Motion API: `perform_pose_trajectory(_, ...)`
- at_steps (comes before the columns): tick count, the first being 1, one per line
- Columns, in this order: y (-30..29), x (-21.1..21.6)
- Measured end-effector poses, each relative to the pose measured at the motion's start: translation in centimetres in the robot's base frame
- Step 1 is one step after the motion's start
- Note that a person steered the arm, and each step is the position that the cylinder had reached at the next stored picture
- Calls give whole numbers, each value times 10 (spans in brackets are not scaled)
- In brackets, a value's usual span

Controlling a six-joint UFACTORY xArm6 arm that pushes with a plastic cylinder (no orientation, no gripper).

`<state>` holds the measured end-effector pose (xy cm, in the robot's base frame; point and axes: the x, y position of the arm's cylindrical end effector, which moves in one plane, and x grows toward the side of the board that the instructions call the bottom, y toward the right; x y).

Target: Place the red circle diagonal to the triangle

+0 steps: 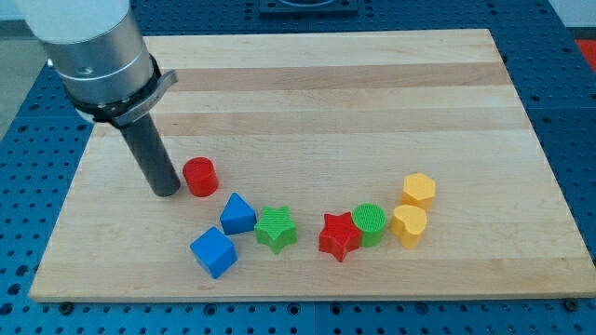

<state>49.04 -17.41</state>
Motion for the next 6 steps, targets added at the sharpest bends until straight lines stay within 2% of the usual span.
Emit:
perform_pose_trajectory(2,44,-11)
perform_pose_trajectory(4,131,-24)
perform_pose_trajectory(6,117,-26)
